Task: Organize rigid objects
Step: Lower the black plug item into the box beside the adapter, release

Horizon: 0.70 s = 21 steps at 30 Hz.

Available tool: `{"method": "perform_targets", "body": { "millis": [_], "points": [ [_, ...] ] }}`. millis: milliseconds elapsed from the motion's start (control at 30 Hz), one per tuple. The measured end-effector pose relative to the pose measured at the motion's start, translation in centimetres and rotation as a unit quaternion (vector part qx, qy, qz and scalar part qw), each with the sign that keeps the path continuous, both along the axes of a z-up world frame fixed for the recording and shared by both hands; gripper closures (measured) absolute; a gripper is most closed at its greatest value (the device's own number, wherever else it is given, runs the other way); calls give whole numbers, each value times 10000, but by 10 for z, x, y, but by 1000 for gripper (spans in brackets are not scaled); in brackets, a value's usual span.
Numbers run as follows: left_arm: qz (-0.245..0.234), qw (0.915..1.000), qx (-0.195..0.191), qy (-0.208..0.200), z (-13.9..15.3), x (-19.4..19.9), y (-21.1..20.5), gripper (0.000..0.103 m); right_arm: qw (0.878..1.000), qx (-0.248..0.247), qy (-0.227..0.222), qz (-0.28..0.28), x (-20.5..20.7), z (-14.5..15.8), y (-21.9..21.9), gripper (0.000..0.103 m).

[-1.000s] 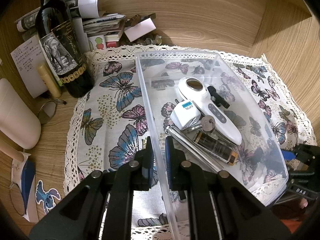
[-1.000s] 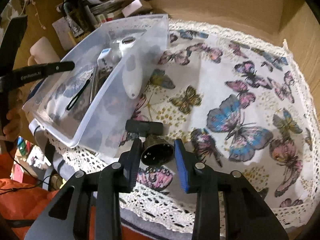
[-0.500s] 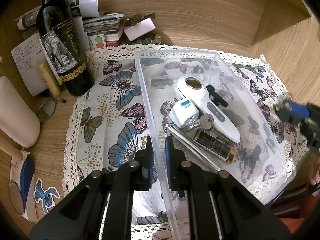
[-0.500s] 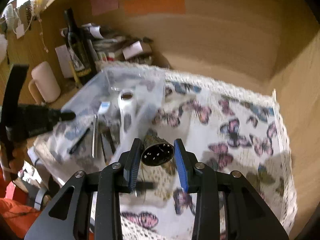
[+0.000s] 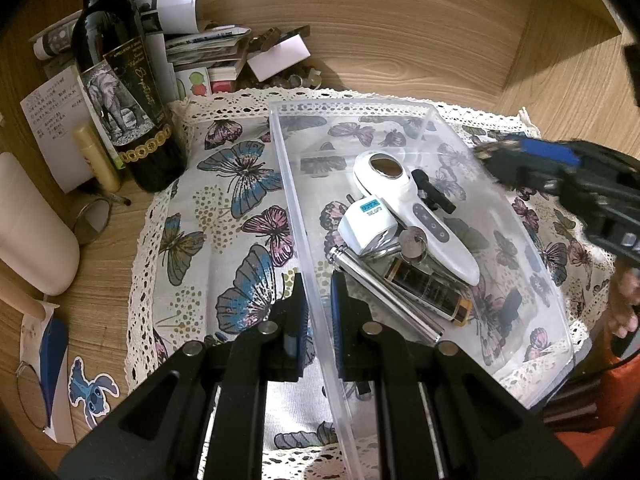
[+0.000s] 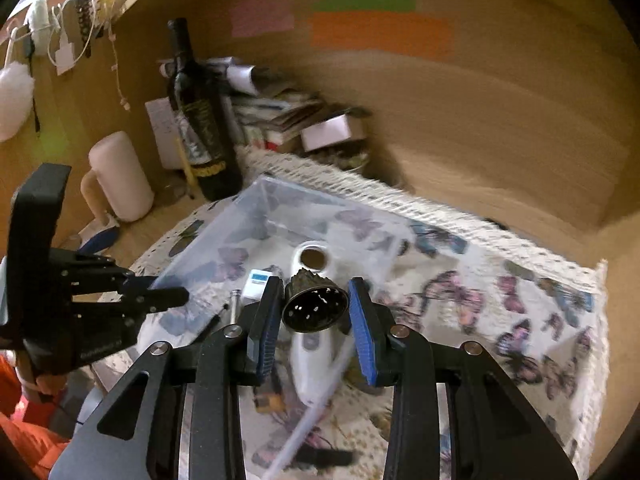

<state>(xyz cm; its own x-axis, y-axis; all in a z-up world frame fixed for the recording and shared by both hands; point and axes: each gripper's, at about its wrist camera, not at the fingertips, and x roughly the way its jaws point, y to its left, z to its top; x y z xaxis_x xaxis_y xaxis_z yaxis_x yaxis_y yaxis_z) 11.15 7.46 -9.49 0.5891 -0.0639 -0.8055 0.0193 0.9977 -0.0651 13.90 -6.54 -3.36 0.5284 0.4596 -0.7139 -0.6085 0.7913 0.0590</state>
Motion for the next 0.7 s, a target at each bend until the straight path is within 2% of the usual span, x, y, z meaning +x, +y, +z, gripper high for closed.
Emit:
{"method": "perform_targets", "body": {
  "millis": [167,367,500,700],
  "points": [
    [-8,10000,-22,0,0,0,-1,92,9991,-149,366,142,18,-22,16,72],
    [-12,10000,-14,5,0,0,-1,92,9980,-337,485,212,22,-33,26,72],
    [-9,10000,-15,0,0,0,-1,92,9978,-312,543,201,20,-30,23,63],
    [-9,10000,-19,3,0,0,-1,92,9996,-161,240,-38,9,-8,0,62]
  ]
}}
